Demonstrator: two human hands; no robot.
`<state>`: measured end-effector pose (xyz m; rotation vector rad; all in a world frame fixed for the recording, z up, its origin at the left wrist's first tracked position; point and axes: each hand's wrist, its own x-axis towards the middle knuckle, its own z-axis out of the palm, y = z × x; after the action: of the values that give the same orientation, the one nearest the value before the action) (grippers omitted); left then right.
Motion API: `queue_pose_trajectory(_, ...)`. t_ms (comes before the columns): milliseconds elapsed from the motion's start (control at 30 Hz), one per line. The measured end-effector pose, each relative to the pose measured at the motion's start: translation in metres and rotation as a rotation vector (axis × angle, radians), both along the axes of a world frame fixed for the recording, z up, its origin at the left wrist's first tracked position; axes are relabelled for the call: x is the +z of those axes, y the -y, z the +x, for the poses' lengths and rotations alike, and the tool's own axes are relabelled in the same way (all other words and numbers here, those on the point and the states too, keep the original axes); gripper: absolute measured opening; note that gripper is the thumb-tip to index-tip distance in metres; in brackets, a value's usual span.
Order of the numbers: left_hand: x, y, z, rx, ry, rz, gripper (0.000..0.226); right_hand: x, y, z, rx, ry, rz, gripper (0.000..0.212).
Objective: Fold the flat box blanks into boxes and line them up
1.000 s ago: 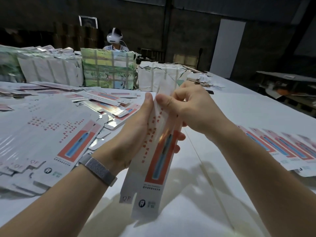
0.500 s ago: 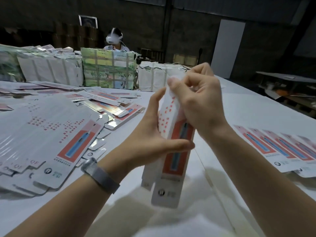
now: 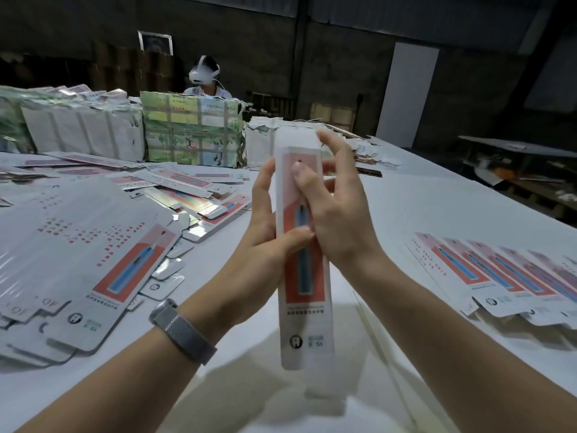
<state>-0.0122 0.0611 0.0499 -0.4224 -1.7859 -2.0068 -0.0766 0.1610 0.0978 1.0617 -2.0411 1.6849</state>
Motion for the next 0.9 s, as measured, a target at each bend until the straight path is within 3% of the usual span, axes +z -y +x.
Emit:
queue_pose_trajectory(167, 0.002, 0.002, -0.001, 0.227, -0.017, 0.010, 0.057, -0.010, 0.004, 0.006, 0.154, 0.070, -0.094, 0.025)
queue_pose_trajectory(267, 0.000, 0.003, -0.002, 0.344, -0.079, -0.080, 0.057, -0.016, 0.008, 0.011, 0.232, 0.137, -0.147, 0.022)
queue_pose_trajectory(433, -0.003, 0.004, -0.004, 0.294, -0.152, -0.143, 0.053, -0.018, 0.008, 0.014, 0.242, 0.192, -0.255, 0.028)
queue_pose_trajectory(900, -0.011, 0.002, -0.002, 0.257, -0.186, -0.119, 0.031, -0.022, 0.008, 0.009, 0.271, 0.222, -0.275, 0.014)
